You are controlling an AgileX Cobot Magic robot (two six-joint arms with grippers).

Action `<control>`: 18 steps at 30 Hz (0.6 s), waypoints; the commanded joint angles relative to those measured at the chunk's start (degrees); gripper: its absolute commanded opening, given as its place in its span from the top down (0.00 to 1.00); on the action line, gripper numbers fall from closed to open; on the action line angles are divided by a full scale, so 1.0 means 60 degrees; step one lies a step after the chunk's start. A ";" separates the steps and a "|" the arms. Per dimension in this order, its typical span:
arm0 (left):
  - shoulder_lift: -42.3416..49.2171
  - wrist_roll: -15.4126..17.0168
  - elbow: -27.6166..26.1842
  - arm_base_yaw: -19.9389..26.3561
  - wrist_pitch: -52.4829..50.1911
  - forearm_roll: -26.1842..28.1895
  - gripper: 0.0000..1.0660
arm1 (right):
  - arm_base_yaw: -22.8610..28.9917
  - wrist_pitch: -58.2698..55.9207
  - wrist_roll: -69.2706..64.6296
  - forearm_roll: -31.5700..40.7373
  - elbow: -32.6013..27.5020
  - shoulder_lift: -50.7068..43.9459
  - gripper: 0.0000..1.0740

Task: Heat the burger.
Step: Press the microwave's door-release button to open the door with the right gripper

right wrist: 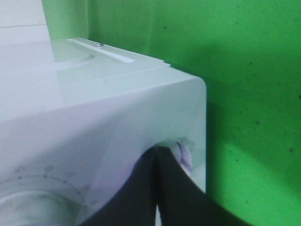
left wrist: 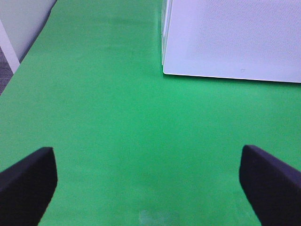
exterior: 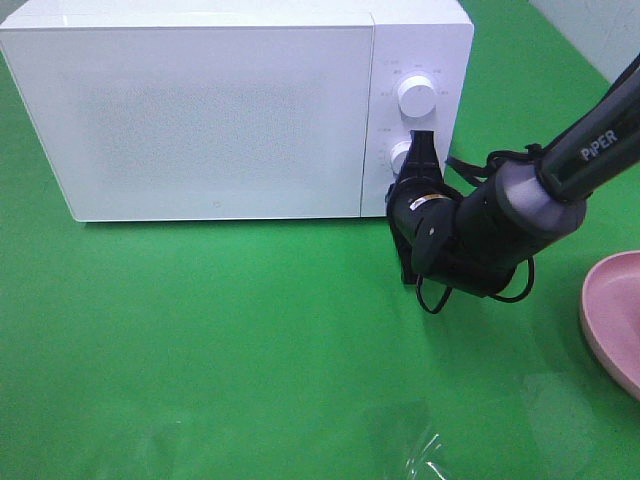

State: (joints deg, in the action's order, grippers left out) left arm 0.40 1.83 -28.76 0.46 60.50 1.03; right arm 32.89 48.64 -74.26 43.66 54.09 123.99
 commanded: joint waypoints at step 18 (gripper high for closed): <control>0.0191 -0.0019 0.0029 0.0000 -0.0143 0.0000 0.09 | -0.0439 0.3314 0.0926 -0.0382 0.1604 0.0430 1.00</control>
State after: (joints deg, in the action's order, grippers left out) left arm 0.40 1.83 -28.76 0.46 60.50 1.03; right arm 33.69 49.50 -69.39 48.07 57.47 127.02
